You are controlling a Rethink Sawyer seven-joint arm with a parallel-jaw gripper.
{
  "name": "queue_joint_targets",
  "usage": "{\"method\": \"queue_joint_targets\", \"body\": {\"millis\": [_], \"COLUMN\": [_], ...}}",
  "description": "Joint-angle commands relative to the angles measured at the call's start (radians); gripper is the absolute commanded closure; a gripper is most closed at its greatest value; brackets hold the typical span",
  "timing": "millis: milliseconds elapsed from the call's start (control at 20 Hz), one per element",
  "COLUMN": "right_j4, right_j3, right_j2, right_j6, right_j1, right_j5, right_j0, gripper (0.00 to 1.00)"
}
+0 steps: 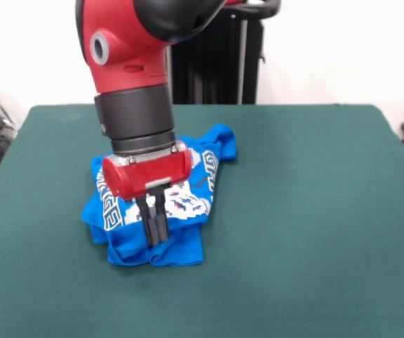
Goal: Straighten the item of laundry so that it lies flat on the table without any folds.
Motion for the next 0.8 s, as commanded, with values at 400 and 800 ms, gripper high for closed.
{"method": "queue_joint_targets", "body": {"millis": [400,800], "right_j4": [0.016,-0.129], "right_j3": [0.092,0.047], "right_j2": [0.203,0.123], "right_j6": [-0.268,-0.057], "right_j1": [0.012,0.122], "right_j5": [-0.052,-0.076], "right_j0": [0.027,0.100], "gripper": [1.00,1.00]}}
